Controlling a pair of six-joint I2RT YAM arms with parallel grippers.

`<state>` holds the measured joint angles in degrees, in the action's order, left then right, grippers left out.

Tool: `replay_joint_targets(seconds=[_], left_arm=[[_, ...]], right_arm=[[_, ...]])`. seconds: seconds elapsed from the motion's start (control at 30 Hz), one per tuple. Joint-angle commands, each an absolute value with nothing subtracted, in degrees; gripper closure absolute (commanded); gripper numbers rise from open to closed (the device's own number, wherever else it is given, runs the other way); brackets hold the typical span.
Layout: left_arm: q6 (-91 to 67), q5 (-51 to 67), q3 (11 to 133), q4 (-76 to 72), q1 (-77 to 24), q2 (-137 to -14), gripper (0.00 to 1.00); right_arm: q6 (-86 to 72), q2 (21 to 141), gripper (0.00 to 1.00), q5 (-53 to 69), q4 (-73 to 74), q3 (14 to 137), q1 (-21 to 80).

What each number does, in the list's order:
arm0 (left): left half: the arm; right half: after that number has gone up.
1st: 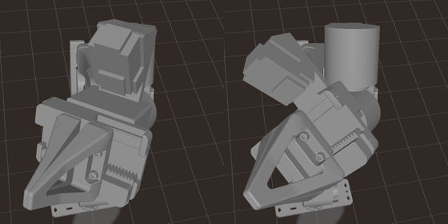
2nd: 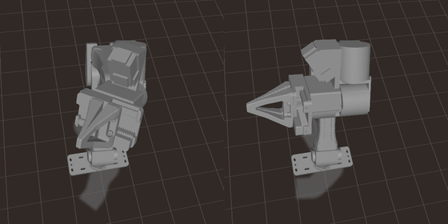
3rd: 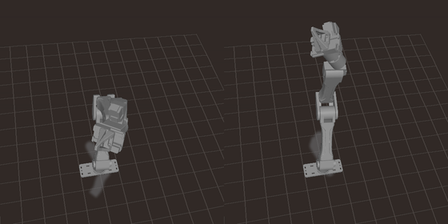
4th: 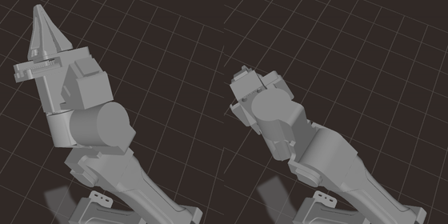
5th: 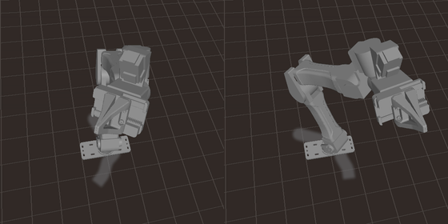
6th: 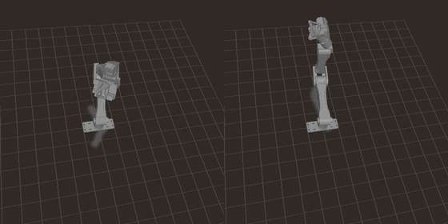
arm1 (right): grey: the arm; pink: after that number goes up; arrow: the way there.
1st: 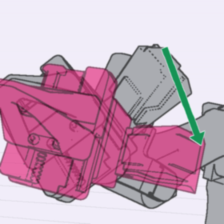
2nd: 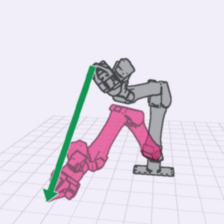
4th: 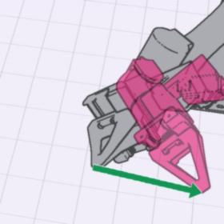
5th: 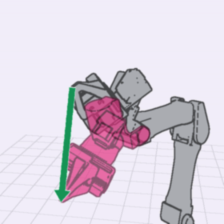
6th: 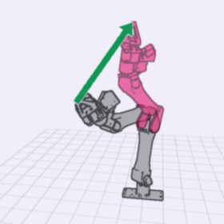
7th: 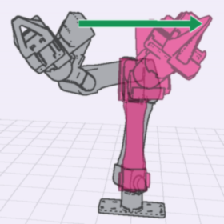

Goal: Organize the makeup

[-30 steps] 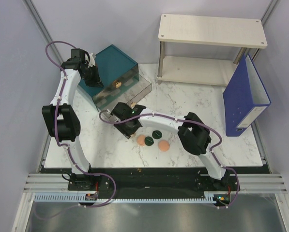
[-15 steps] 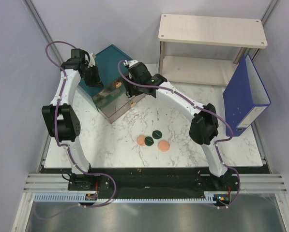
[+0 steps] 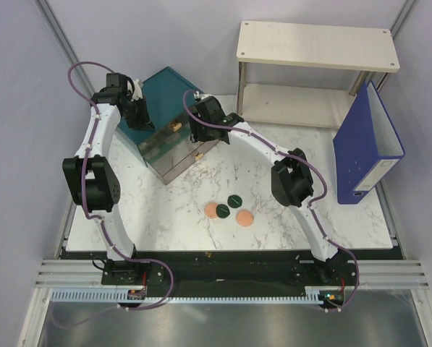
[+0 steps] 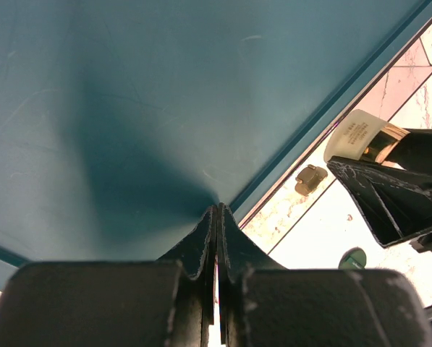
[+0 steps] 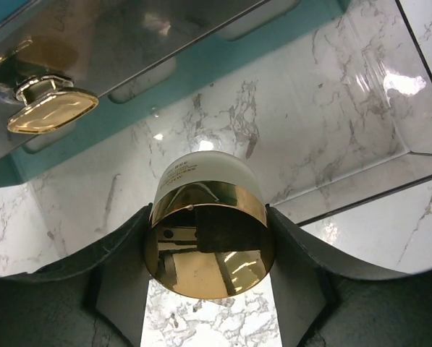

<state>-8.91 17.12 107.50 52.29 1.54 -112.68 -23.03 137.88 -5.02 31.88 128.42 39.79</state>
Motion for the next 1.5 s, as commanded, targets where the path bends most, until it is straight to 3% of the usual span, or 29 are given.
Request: replay_joint_targets(seconds=[0.0, 0.03, 0.13, 0.4, 0.7, 1.07, 1.3, 1.47], left_arm=[[-6.77, 13.18, 102.74, 63.81, 1.23, -117.51, 0.98], [-6.77, 13.18, 102.83, 63.81, 1.23, -117.42, 0.98], [-6.68, 13.10, 102.66, 63.81, 1.32, -117.33, 0.98], [-6.68, 13.27, 102.66, 63.81, 1.23, -117.25, 0.98], [-6.77, 13.62, 102.74, 63.89, 1.32, -116.98, 0.98], [-6.94, 13.97, 103.36, 63.90, 1.23, -117.16, 0.98], [-6.86, 14.33, 103.19, 63.81, 1.23, -117.33, 0.98], [-6.68, 14.33, 102.48, 63.90, 1.23, -117.33, 0.98]], right_arm=[[-25.75, 138.34, 0.72, -5.97, 26.02, 132.63, 39.99], [-25.93, 138.69, 0.61, -6.15, 25.93, 133.06, 39.90], [-26.72, 139.48, 0.41, -6.24, 25.58, 133.42, 39.90], [-27.16, 139.40, 0.20, -6.68, 25.40, 132.19, 39.81], [-25.50, 132.03, 0.18, -7.74, 24.17, 128.59, 39.46], [-17.67, 105.76, 0.24, -5.80, 27.06, 91.34, 39.64], [-17.57, 99.85, 0.31, -4.40, 30.76, 73.51, 40.78], [-19.25, 101.25, 0.31, -2.46, 29.97, 68.73, 42.10]])
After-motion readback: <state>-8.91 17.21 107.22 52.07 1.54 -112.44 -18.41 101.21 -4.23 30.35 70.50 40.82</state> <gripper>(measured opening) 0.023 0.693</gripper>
